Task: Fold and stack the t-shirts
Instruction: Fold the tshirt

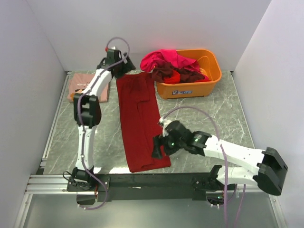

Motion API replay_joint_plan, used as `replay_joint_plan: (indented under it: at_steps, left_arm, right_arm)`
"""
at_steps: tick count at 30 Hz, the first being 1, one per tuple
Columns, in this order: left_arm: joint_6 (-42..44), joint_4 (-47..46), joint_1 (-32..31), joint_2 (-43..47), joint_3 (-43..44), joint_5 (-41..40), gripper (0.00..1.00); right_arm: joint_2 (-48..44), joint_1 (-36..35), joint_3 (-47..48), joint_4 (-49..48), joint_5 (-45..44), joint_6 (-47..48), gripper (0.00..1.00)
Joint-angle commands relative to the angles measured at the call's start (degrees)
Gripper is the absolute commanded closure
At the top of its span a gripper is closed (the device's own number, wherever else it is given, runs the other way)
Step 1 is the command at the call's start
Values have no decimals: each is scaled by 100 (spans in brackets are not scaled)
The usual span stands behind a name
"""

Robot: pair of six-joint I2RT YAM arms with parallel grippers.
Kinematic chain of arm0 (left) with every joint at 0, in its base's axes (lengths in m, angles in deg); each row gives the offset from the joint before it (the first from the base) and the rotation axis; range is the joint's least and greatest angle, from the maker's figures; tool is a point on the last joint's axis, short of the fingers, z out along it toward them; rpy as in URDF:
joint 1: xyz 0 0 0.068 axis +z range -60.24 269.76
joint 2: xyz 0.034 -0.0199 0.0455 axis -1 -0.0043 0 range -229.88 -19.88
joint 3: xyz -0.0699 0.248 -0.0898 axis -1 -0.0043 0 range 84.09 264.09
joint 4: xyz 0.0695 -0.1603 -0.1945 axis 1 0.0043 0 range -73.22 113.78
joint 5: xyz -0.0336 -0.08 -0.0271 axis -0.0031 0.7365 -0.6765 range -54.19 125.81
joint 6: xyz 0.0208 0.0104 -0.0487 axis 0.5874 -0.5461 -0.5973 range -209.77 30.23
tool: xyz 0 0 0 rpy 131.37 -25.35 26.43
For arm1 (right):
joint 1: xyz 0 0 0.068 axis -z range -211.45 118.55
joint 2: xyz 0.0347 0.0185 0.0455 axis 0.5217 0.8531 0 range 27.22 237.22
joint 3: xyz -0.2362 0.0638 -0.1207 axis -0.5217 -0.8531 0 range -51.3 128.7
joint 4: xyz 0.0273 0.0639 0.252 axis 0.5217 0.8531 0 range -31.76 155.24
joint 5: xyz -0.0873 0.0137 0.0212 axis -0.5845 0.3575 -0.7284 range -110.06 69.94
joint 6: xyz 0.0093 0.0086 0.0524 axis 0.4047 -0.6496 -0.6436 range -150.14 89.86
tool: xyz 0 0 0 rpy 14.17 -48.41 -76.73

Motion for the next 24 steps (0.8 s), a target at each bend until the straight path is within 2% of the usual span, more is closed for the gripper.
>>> replay_joint_plan:
  at_steps: [1, 4, 7, 8, 10, 11, 12, 14, 19, 21, 24]
  left_arm:
    - [375, -181, -60, 1773, -311, -171, 1]
    - [420, -32, -86, 2713, -1171, -293, 1]
    - [43, -109, -226, 3898, -2804, -602, 1]
    - [-2, -249, -296, 4224, -3861, -602, 1]
    - [-362, -461, -691, 5164, -4895, -767, 1]
    - [-441, -558, -893, 5455, -5771, -1030, 1]
    - [-694, -567, -1365, 5953, -6162, -1215, 1]
    - [-854, -533, -1798, 6378, -7214, -1375, 1]
    - [-1495, 389, -2493, 7557, -8580, -1130, 1]
    - [-1856, 574, -2957, 7907, -8863, -737, 1]
    - [-2366, 593, -3555, 8050, -9329, -340, 1]
  right_arm:
    - [-320, 516, 141, 96, -267, -8, 13]
    - [-338, 834, 115, 236, -354, 54, 13]
    - [-241, 1062, 19, 202, -408, -59, 13]
    - [-223, 1150, -77, 141, -364, -95, 13]
    - [-197, 1387, -183, 18, -171, -156, 13]
    - [-197, 1458, -288, -79, -127, -165, 13]
    - [-179, 1519, -341, -149, -48, -139, 13]
    - [-31, 1660, -421, -255, 224, 19, 14]
    - [251, 1775, -517, -501, 778, 187, 16]
    - [304, 1775, -562, -537, 866, 151, 16]
    - [409, 1766, -650, -546, 1069, 125, 17]
